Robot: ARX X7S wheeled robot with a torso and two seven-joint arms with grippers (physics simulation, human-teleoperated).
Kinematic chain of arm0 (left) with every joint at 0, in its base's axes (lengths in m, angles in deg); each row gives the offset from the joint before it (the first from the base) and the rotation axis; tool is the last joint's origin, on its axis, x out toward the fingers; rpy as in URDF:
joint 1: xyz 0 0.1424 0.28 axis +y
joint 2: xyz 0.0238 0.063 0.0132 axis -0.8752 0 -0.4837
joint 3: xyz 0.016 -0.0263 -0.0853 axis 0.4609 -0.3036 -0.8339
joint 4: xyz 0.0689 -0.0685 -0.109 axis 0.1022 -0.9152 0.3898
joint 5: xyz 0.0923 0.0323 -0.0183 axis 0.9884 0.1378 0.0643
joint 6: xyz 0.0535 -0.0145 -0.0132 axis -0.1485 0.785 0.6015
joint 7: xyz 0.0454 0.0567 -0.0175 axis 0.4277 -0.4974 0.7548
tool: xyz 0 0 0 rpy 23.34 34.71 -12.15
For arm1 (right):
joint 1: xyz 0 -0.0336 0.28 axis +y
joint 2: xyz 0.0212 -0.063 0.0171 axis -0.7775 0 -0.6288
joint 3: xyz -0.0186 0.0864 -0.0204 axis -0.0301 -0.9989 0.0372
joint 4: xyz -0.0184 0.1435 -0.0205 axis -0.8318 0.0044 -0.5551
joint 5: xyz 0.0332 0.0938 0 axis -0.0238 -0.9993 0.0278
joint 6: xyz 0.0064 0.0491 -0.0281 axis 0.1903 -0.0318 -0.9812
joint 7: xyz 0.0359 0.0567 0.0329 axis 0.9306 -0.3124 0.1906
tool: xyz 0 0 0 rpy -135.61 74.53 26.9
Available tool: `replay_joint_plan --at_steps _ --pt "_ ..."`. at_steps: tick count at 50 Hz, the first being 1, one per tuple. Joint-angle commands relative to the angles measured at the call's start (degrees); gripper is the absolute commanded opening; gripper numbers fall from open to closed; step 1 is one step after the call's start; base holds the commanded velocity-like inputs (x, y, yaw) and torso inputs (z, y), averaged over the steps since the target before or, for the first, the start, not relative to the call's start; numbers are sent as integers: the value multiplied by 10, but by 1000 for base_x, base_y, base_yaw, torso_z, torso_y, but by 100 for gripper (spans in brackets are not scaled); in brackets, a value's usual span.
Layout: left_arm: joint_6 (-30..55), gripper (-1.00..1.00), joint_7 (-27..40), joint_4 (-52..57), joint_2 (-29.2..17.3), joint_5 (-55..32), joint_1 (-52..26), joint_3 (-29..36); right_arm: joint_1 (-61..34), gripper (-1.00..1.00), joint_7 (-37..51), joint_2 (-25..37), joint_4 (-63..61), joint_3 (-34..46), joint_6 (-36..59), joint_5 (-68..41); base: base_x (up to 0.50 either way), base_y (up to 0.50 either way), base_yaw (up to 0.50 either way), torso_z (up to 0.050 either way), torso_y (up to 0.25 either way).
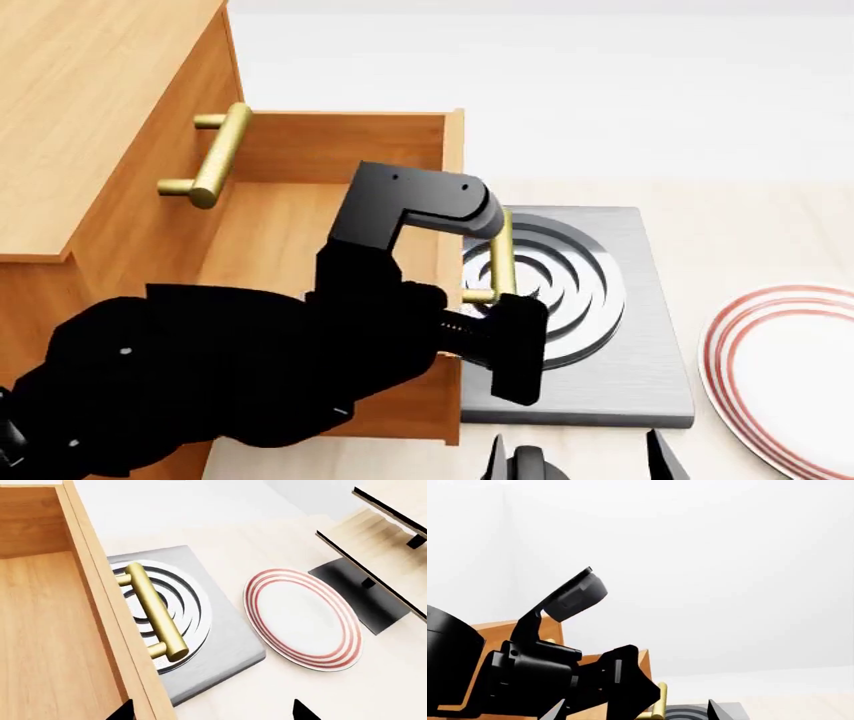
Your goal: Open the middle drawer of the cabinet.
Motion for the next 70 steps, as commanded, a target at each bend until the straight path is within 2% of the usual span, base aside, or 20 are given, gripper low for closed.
replay_joint_plan --at_steps 1,15,27,49,70 --pt "-24 100 -48 42 36 -82 6 -3 -1 100 1 0 0 1 0 0 0 -3 -6 0 0" --pt "-36 100 -56 51 40 -82 6 -5 -1 100 1 1 3 2 -4 0 0 -4 -8 0 0" --pt "-84 100 -85 57 36 -63 3 -30 -1 100 1 2 4 4 -5 -1 3 -7 -12 0 -1" --pt "-120 100 -83 71 28 -36 -6 -38 -1 100 3 4 0 5 -3 -2 6 -8 -15 0 -2" --pt "-165 100 -72 78 16 24 -19 -36 -3 100 5 5 1 7 -5 -1 2 -2 -4 0 0"
